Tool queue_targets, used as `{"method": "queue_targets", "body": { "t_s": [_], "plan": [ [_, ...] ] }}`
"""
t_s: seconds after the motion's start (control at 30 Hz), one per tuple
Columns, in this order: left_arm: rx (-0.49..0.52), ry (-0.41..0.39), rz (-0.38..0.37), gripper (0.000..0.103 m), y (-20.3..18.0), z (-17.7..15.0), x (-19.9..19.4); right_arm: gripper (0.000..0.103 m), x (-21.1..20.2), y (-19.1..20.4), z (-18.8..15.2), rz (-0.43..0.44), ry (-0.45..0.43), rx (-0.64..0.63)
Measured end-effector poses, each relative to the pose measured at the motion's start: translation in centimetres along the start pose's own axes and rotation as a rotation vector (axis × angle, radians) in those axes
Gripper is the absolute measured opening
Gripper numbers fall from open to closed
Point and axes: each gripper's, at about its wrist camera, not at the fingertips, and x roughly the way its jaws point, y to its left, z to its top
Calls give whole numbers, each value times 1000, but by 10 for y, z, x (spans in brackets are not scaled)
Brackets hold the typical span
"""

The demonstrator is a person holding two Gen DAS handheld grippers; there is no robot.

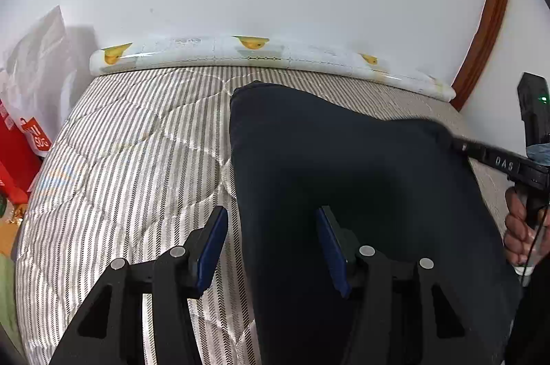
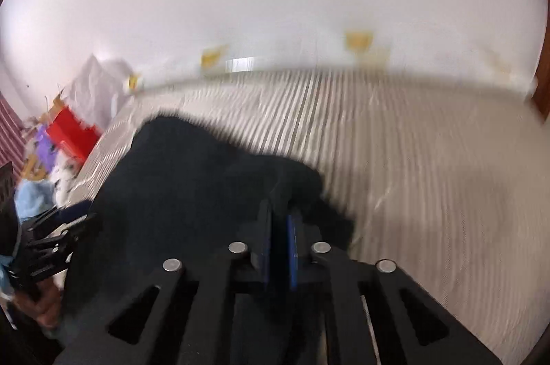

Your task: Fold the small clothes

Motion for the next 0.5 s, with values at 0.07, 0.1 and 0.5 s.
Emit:
{"method": "queue_targets", "body": {
  "t_s": [0.07, 0.1, 0.5],
  "plan": [
    [-2, 0, -7, 51, -1, 0, 0, 5, 13, -13, 0, -14, 35, 52],
    [1, 3, -5, 51, -1, 0, 1, 5, 21, -18, -2, -33, 54, 66],
    [36, 31, 21, 51, -18, -26, -29, 3, -63, -19, -32, -111, 12, 73]
  ]
}}
